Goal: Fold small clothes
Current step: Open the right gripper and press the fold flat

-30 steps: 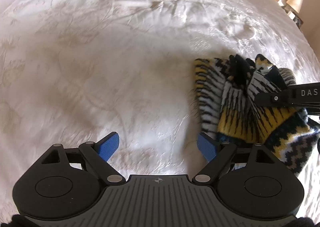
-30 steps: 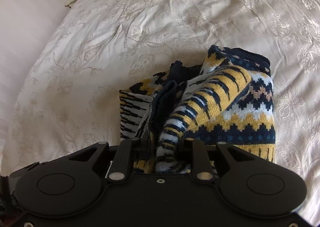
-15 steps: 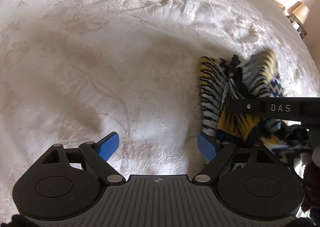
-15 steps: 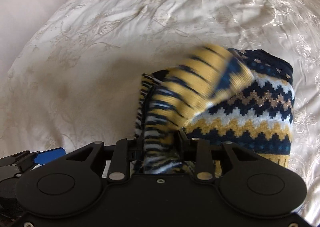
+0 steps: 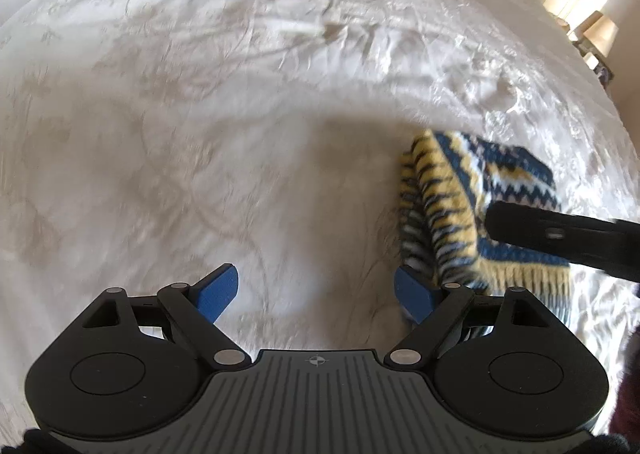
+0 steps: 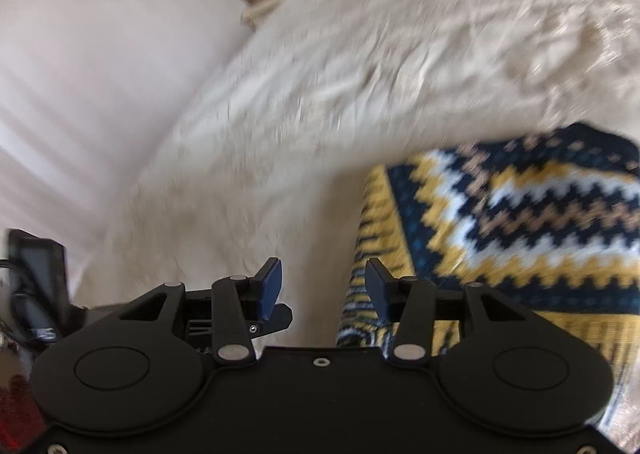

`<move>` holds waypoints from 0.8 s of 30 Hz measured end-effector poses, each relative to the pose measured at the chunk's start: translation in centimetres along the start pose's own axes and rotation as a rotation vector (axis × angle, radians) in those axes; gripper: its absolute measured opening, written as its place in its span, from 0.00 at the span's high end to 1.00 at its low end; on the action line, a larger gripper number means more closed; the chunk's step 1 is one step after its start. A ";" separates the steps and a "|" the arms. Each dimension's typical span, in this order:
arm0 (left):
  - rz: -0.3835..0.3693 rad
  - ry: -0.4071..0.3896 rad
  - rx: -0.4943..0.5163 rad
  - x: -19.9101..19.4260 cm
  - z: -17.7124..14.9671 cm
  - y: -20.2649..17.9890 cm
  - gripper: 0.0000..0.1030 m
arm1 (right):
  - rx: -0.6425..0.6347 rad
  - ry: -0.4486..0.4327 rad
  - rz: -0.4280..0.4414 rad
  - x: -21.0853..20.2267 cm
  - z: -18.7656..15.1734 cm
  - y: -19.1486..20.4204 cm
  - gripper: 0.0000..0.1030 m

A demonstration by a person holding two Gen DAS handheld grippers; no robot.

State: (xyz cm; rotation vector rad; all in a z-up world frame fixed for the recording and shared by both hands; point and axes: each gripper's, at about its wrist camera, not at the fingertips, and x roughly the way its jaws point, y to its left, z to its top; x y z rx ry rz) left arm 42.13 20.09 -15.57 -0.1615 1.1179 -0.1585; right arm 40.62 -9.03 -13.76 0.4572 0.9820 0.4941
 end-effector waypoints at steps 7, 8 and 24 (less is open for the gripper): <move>-0.077 -0.038 0.108 0.4 2.7 -4.0 0.17 | -0.054 -0.034 -0.130 -5.0 -2.8 -1.9 0.45; -0.089 -0.038 0.136 0.7 3.0 -4.9 0.17 | -0.074 -0.021 -0.140 -5.3 -3.6 -1.9 0.45; -0.019 0.119 0.268 10.9 4.8 -7.8 0.04 | -0.081 0.158 -0.081 -0.6 -8.6 -1.5 0.45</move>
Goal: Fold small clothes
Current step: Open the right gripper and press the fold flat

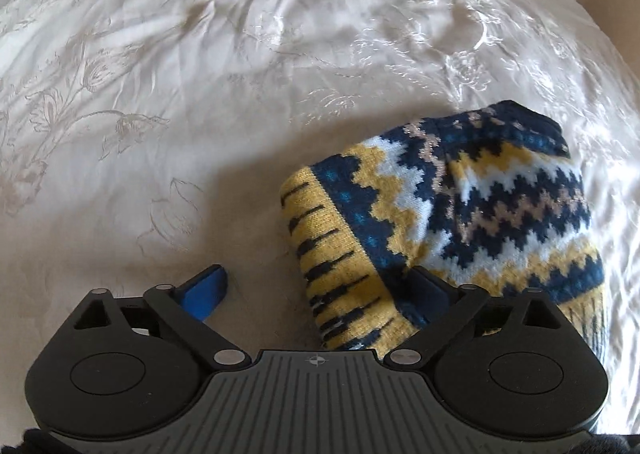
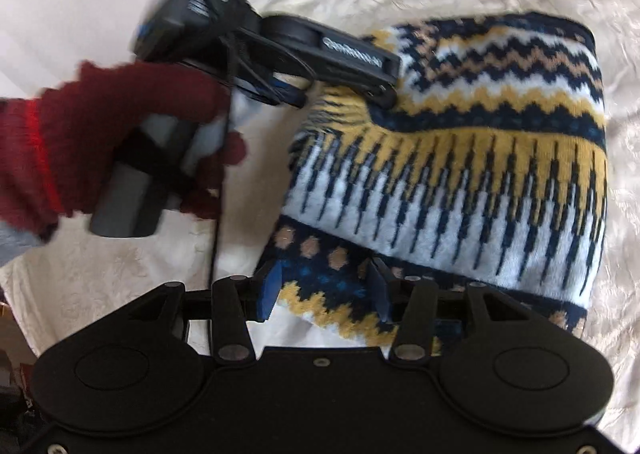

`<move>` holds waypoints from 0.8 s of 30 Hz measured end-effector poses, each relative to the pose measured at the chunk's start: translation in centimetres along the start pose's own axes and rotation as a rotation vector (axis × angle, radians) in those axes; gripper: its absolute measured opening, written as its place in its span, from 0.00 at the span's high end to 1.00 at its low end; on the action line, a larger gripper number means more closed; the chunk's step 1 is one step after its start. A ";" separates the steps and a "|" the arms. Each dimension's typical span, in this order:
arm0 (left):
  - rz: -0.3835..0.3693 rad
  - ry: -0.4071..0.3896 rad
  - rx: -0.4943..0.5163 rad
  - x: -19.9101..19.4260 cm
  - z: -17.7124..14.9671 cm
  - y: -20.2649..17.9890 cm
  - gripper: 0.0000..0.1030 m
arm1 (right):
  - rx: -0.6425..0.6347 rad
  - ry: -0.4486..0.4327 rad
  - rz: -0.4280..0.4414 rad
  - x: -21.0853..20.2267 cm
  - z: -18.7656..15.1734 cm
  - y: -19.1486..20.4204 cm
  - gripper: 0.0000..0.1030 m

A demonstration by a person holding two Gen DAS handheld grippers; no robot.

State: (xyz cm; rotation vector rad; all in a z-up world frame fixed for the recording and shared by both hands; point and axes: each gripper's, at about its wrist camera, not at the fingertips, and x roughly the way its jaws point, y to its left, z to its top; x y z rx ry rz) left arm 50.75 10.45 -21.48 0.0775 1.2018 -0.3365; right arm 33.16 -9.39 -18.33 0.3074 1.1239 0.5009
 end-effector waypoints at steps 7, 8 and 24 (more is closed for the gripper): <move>-0.005 -0.074 -0.019 -3.8 -0.6 0.5 0.08 | 0.022 -0.167 -0.055 -5.8 1.6 -2.4 0.35; -0.008 -0.083 -0.030 -4.5 -0.9 0.5 0.08 | 0.031 -0.190 -0.071 -6.3 2.1 -3.1 0.30; 0.029 -0.101 -0.059 -8.1 -3.7 -2.3 0.07 | 0.074 -0.220 -0.149 -6.6 6.1 -10.2 0.00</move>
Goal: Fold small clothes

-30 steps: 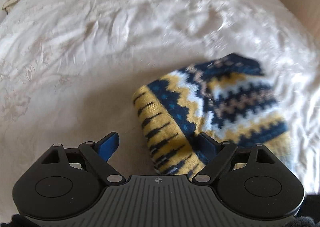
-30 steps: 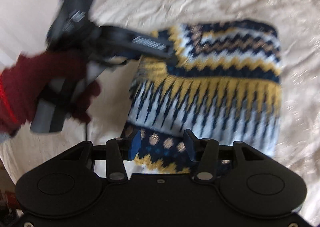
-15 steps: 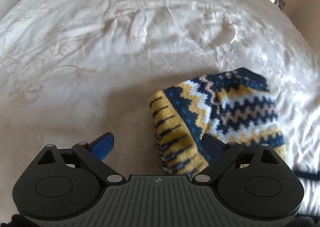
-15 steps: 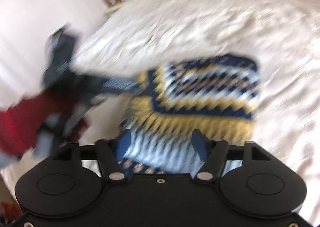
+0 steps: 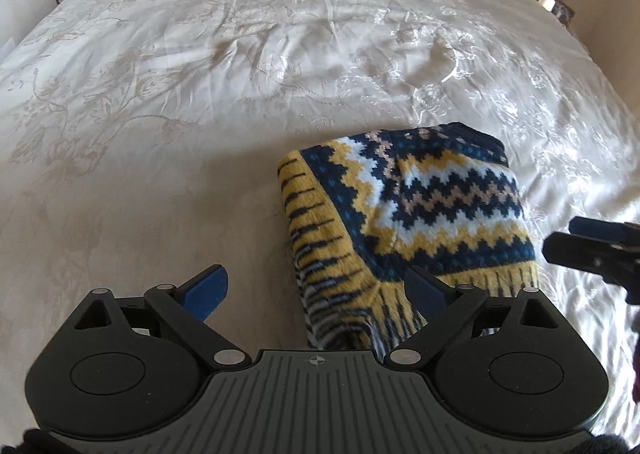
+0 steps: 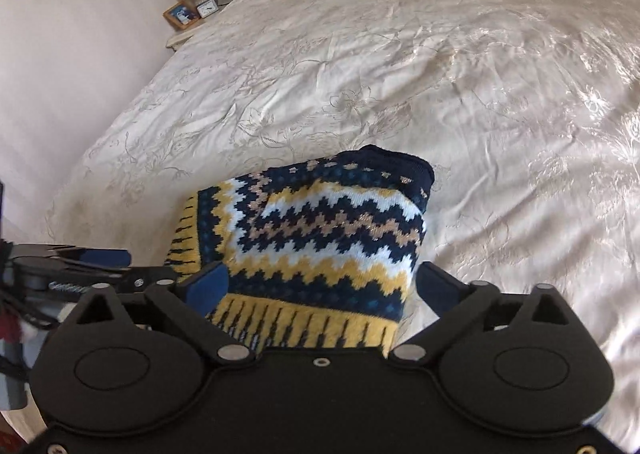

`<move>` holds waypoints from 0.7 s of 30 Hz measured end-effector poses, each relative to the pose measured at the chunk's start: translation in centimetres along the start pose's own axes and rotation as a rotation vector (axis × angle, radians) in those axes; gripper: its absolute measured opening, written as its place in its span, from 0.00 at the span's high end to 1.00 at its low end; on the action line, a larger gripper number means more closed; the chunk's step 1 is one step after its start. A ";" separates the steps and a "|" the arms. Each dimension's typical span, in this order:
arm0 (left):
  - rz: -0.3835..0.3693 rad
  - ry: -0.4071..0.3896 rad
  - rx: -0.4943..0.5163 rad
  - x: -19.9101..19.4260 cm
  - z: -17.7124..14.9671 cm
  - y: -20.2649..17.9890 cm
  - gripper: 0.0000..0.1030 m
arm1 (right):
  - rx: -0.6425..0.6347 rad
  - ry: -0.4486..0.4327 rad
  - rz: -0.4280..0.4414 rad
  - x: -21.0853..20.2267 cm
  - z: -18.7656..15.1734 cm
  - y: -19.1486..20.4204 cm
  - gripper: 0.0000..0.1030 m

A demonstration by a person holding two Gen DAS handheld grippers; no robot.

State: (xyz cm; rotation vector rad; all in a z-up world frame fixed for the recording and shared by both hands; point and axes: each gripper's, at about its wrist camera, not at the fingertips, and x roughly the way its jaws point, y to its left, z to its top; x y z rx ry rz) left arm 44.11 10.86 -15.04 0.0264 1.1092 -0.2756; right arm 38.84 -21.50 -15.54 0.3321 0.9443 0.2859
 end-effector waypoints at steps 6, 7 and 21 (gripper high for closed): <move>0.013 -0.013 -0.033 -1.8 -2.0 -0.9 0.07 | 0.022 0.012 0.028 0.6 0.7 -1.3 0.00; 0.013 -0.013 -0.038 -2.0 -2.5 -1.0 0.07 | 0.029 0.013 0.032 0.6 0.8 -1.5 0.00; -0.021 0.012 -0.090 -0.9 -7.1 -1.6 0.06 | 0.102 0.063 0.110 2.7 1.5 -4.3 0.00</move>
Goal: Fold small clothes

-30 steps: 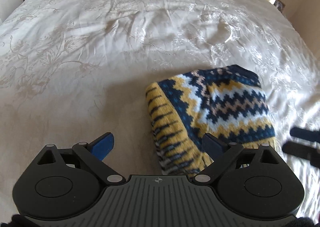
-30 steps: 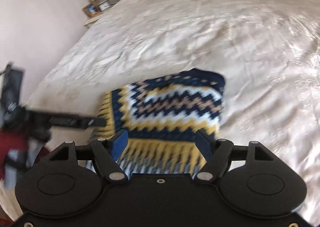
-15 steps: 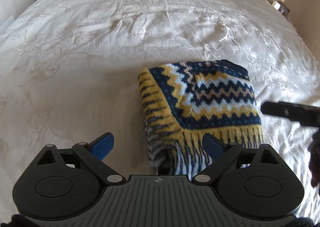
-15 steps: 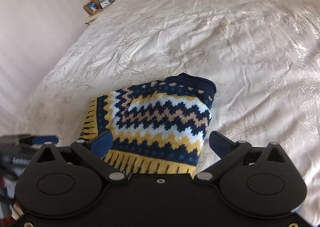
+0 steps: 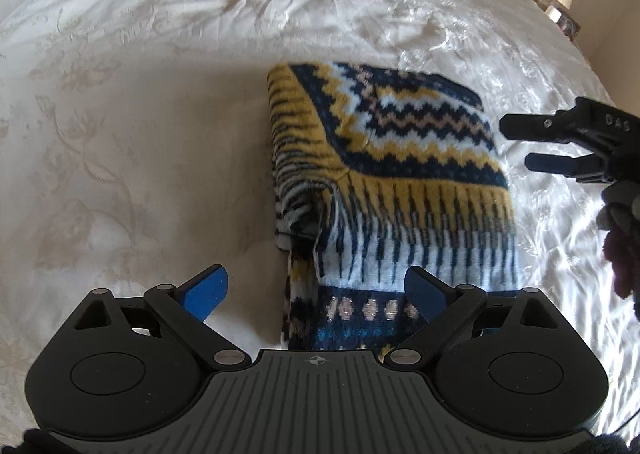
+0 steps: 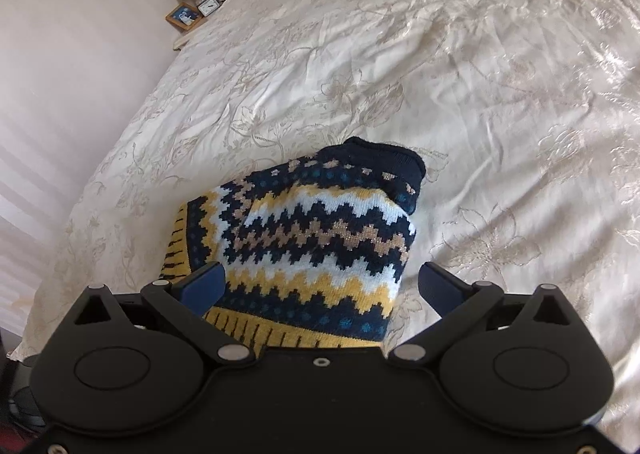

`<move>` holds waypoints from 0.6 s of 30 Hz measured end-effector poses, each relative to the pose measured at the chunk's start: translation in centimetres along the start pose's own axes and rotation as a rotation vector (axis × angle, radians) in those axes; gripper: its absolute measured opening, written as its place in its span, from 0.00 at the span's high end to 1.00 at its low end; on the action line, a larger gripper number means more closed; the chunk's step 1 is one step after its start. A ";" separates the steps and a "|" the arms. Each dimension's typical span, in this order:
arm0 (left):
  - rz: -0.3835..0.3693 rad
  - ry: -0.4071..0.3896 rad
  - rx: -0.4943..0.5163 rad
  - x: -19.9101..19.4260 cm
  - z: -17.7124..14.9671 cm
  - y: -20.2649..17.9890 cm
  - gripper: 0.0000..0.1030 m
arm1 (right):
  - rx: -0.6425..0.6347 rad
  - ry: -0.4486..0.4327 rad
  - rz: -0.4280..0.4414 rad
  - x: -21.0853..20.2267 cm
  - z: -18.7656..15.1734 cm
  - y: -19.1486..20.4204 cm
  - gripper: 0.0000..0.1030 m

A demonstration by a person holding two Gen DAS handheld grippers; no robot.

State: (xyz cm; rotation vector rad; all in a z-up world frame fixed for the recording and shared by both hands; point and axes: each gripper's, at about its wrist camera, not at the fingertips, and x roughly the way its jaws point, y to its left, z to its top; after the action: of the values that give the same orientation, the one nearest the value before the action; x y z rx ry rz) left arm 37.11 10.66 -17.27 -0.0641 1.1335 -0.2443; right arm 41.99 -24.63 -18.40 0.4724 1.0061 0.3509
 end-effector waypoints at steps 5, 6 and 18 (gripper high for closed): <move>-0.038 0.032 0.000 2.6 0.3 0.2 0.06 | 0.031 0.027 0.021 1.9 0.3 -1.3 0.00; -0.052 0.039 0.004 3.2 0.5 0.1 0.06 | 0.040 0.032 0.024 2.4 0.4 -1.5 0.00; -0.162 0.099 -0.016 7.8 1.3 -0.2 0.00 | 0.077 0.085 0.106 7.9 1.4 -3.7 0.00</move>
State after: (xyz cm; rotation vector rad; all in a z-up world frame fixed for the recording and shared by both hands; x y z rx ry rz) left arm 41.41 8.63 -23.59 -0.1598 1.2306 -0.3865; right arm 47.38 -24.22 -25.43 0.5859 1.0819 0.4311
